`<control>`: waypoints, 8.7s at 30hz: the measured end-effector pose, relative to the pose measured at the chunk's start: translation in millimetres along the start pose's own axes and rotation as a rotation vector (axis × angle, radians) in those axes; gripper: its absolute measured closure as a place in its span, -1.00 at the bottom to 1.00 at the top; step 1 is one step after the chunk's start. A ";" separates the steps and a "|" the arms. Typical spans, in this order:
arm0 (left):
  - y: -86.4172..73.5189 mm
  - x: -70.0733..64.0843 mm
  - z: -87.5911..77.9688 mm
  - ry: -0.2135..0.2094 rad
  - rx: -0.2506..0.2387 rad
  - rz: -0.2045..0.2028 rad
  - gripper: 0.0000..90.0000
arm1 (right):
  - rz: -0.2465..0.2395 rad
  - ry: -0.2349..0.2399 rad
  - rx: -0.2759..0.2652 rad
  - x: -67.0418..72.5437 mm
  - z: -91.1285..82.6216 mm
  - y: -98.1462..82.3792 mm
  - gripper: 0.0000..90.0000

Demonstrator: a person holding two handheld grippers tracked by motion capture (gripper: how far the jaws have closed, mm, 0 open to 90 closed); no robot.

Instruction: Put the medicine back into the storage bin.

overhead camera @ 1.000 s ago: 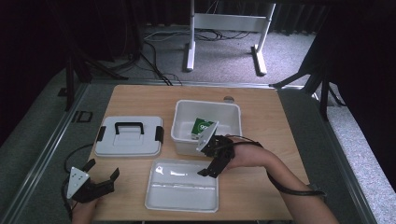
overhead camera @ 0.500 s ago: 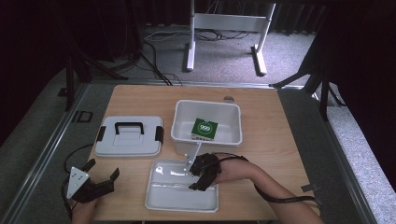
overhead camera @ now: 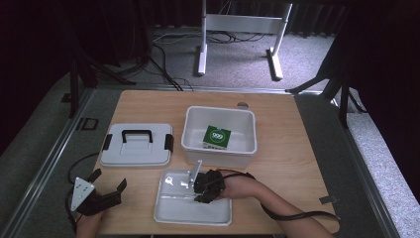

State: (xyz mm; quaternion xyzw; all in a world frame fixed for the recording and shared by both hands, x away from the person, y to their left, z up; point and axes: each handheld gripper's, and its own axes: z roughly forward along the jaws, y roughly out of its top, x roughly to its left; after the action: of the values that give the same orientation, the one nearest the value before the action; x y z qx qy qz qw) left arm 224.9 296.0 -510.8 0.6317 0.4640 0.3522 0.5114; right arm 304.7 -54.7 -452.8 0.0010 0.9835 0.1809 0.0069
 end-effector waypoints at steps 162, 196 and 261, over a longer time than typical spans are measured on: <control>0.0 0.4 0.1 -0.008 0.002 -0.009 -0.95 | 0.034 -0.146 0.112 -168.4 -126.7 -13.9 0.97; 1.6 5.1 0.0 -0.050 0.041 -0.010 -0.95 | 0.183 -0.132 -0.049 -148.5 -138.4 -33.5 -0.55; 11.7 7.5 9.6 -0.228 0.218 0.018 -0.95 | 0.438 -0.192 -0.445 -9.7 -74.4 -240.1 -0.72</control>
State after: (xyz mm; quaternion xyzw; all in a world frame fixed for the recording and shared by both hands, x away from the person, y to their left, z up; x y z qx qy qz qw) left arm 238.8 299.5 -501.9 0.7236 0.4328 0.2304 0.4859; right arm 313.4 -305.6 -468.6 0.2280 0.8910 0.3879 0.0606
